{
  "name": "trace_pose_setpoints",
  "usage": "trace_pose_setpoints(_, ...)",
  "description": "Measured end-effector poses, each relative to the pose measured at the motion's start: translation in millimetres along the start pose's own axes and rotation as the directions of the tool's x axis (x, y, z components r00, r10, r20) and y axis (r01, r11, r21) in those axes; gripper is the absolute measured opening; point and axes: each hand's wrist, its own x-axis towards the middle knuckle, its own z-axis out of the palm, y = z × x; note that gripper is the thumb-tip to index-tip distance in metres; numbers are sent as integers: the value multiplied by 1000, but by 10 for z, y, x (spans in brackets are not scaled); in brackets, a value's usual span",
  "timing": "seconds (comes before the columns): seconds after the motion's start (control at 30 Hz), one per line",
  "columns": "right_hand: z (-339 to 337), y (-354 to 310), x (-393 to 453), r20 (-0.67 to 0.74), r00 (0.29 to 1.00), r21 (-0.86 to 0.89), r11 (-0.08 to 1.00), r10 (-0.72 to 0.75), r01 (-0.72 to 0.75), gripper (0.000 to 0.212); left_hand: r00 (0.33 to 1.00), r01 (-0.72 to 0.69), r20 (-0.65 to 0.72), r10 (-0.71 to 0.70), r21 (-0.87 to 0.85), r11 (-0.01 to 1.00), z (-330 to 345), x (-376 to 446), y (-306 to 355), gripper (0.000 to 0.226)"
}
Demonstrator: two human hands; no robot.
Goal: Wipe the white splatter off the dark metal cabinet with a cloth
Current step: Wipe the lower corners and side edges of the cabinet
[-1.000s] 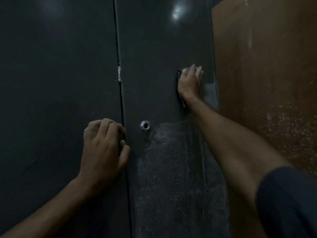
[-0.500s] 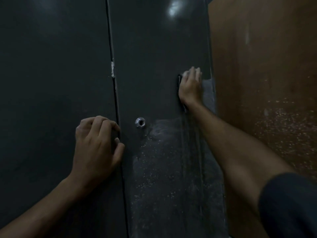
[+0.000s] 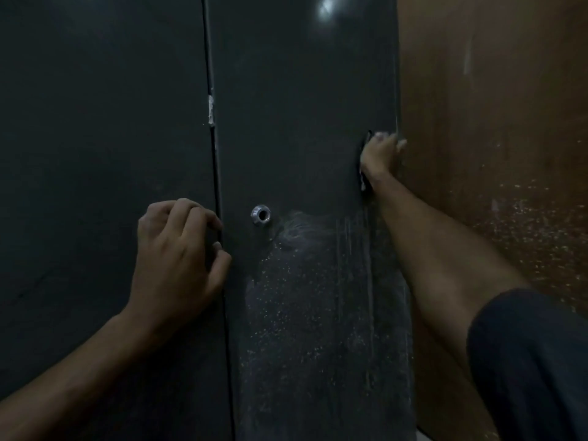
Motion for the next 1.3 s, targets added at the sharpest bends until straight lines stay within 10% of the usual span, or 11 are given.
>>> trace_pose_setpoints(0.07, 79, -238, -295, 41, 966, 28, 966, -257, 256, 62, 1000, -25, 10, 25, 19, 1000, -20, 1, -8, 27)
trace_pose_setpoints(0.2, 62, 380, -1042, 192, 645, 90, 667, -740, 739, 57, 996, -84, 15, 83, 74, 994, -26, -6, 5, 26)
trace_pose_setpoints(0.4, -146, 381, 272, 53, 998, -107, 993, -42, 47, 57, 997, -71, 23, 70, 35, 997, 8, -3, -39, 21)
trace_pose_setpoints(0.47, -64, 12, 301, 37, 999, -75, 997, -30, 33, 57, 996, -79, 30, 78, 33, 996, 7, 8, -46, 20)
trace_pose_setpoints(0.67, 40, 498, -675, 164, 798, 66, 813, -580, 578, 57, 997, -72, 19, 71, 27, 997, 0, 14, -23, 20)
trace_pose_setpoints(0.87, -199, 668, 68, 63, 997, 1, 999, 53, -53, 56, 997, -70, 12, 70, 20, 997, 6, 16, -41, 16)
trace_pose_setpoints(1.07, 24, 894, -937, 143, 851, 52, 863, -505, 503, 57, 998, -62, 11, 62, 10, 998, -21, 2, -19, 19)
trace_pose_setpoints(1.3, -158, 917, -27, 46, 982, -14, 983, 185, -185, 43, 998, -66, 2, 66, -16, 998, -22, 18, -12, 13)
